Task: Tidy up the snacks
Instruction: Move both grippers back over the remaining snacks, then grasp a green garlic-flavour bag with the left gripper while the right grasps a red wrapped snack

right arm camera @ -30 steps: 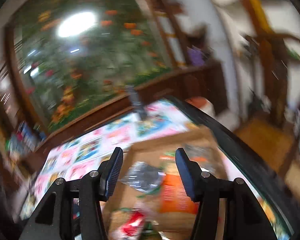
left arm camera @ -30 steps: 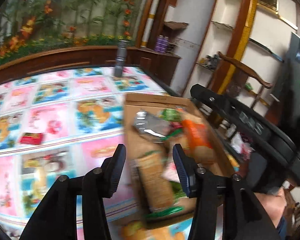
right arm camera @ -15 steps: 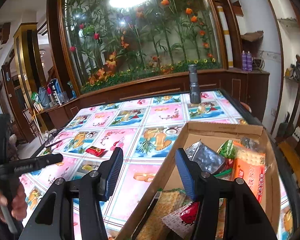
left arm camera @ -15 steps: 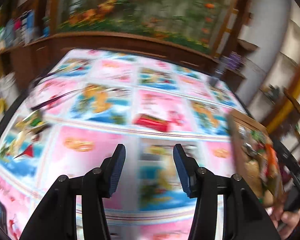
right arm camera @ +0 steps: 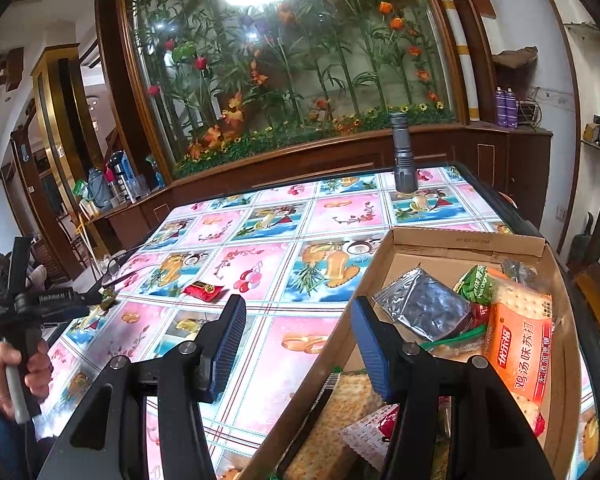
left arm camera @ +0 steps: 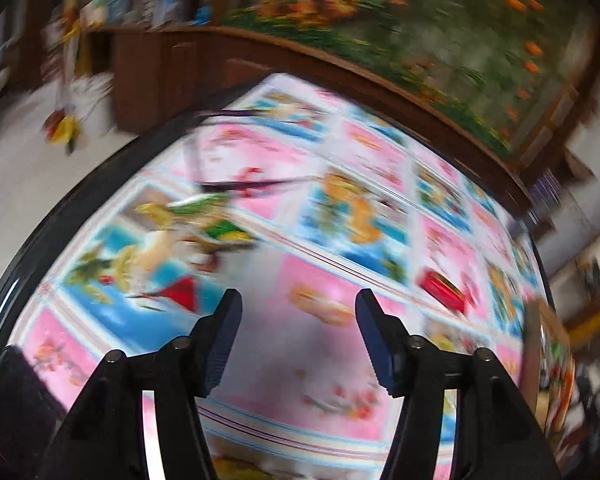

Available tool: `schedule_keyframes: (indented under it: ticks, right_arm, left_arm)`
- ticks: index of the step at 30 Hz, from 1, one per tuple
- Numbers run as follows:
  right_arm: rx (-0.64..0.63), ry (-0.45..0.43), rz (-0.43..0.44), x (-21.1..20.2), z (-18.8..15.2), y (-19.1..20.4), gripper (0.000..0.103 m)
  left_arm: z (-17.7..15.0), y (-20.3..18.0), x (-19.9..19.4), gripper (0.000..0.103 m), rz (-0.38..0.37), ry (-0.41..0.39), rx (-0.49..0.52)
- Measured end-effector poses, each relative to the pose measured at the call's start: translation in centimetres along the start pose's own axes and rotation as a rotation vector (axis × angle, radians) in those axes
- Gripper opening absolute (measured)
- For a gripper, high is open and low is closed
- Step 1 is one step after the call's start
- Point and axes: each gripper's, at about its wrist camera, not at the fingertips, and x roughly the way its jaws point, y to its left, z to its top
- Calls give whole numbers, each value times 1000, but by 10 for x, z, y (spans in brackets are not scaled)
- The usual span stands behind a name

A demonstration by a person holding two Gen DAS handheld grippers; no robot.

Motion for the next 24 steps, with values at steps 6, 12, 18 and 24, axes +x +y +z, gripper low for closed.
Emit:
schedule_keyframes:
  ticks: [6,12,18,24]
  right_arm:
    - [2,-3,20,-1,1,3,59]
    - [-13,-7,29,-2,1,8,59]
    - [-7,-2,44,0,2,7,59]
    - [-20,1,68,2,1,10,59]
  left_arm:
    - [39,41,19,59,47,41,-150]
    - [56,33,51,59,147,63,-119]
    - [56,37,77,44,191,88,-94]
    - [37,43,62,31,182,70,-76]
